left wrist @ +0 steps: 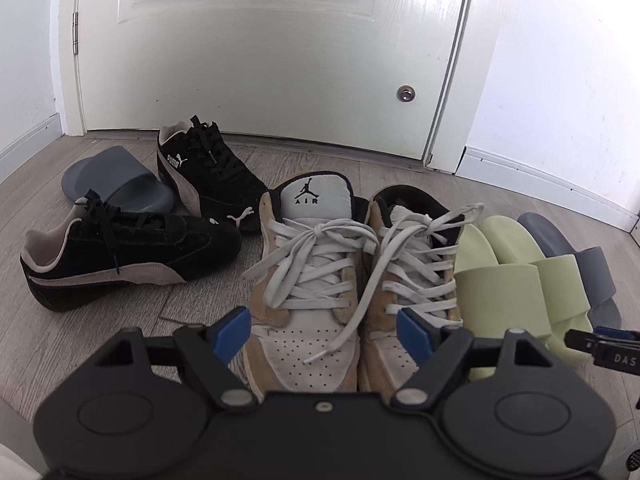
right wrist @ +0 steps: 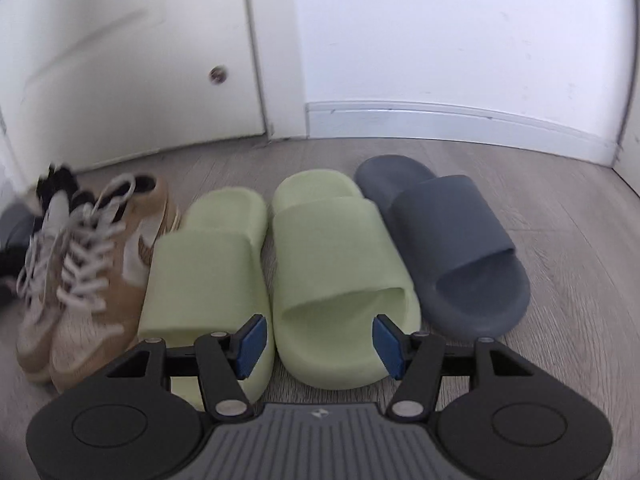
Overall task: Organize scattered shoes
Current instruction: 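Push the two pale green slides together with the right tool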
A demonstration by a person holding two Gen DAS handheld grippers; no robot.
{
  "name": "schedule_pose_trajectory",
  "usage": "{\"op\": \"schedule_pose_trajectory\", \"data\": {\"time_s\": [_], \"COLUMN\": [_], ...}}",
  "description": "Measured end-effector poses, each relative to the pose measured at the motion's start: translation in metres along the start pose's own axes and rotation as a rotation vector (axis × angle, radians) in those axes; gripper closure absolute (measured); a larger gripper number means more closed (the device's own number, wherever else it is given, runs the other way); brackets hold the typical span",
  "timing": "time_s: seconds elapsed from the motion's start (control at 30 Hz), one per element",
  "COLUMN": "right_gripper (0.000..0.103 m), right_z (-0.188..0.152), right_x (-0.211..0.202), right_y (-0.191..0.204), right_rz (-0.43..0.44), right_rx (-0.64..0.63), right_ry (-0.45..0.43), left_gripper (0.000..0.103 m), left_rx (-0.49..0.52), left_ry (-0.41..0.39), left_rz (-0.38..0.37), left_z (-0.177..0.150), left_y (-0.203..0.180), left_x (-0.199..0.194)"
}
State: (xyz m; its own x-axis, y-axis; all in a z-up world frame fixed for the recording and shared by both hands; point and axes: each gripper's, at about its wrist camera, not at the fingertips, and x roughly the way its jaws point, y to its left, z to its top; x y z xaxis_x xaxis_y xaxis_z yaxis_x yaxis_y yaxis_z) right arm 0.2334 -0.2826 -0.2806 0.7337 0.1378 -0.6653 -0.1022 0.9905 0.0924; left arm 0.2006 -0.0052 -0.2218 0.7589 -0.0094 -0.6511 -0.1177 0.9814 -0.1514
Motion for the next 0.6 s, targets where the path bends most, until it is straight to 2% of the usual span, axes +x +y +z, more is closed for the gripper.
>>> {"op": "schedule_pose_trajectory", "data": {"time_s": [0.03, 0.1, 0.37, 0.5, 0.6], "right_gripper": [0.043, 0.042, 0.042, 0.042, 0.042], "right_z": [-0.003, 0.000, 0.018, 0.013, 0.014], "right_x": [0.006, 0.017, 0.016, 0.027, 0.041], "right_y": [0.000, 0.004, 0.006, 0.022, 0.025], "right_rz": [0.038, 0.046, 0.121, 0.072, 0.073], "right_rx": [0.026, 0.065, -0.025, -0.124, -0.058], "right_ry": [-0.006, -0.033, -0.036, -0.026, -0.036], "left_gripper": [0.023, 0.023, 0.023, 0.023, 0.023], "left_rx": [0.003, -0.002, -0.028, -0.024, -0.013], "left_ry": [0.000, 0.003, 0.015, 0.020, 0.018], "left_rz": [0.002, 0.001, -0.007, -0.010, -0.008], "left_z": [0.000, -0.001, 0.001, 0.001, 0.000], "left_y": [0.000, 0.001, 0.004, 0.003, 0.001], "left_x": [0.000, 0.000, 0.003, 0.003, 0.003]}}
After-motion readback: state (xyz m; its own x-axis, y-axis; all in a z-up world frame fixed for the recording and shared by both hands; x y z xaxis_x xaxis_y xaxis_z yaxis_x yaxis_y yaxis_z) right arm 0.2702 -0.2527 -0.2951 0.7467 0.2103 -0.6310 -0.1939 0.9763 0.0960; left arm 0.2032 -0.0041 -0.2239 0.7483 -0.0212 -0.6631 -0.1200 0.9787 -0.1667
